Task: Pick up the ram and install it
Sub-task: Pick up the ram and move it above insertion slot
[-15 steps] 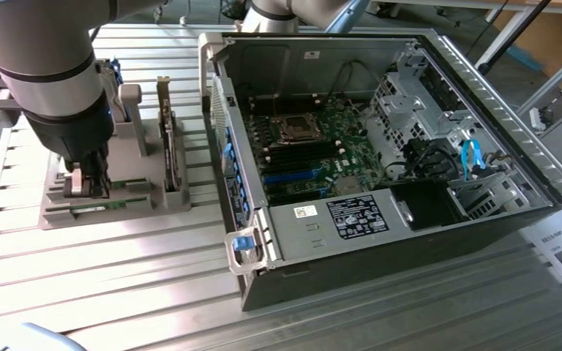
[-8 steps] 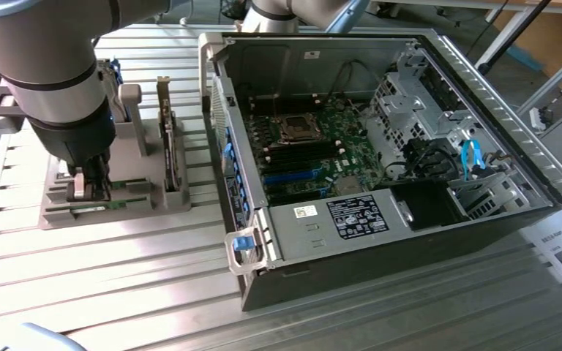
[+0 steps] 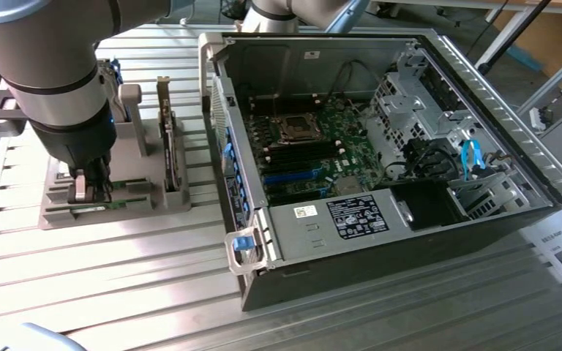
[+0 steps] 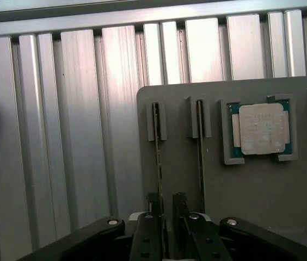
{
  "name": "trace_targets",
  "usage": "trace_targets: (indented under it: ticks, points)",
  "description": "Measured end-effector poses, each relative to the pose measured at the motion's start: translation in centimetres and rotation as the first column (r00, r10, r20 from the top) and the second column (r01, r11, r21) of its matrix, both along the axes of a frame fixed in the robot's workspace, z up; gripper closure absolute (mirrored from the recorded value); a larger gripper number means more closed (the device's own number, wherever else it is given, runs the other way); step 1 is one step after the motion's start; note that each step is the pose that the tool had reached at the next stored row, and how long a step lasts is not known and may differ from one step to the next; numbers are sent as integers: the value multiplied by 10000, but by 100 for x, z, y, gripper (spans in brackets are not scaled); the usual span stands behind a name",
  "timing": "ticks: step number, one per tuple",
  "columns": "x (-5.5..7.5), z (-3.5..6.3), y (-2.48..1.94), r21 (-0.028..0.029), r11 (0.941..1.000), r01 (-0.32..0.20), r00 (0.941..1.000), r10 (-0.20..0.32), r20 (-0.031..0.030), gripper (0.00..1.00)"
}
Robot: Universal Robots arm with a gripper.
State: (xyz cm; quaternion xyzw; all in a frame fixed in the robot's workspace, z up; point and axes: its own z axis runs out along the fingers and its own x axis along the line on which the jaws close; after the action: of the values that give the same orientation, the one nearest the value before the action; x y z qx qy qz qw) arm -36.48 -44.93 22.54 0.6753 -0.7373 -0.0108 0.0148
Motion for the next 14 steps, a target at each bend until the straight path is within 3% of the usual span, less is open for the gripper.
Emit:
trace_targets:
  ticks: [14]
  points:
    - [0,-2,-11,1,9998,-198,9998,198,1,76]
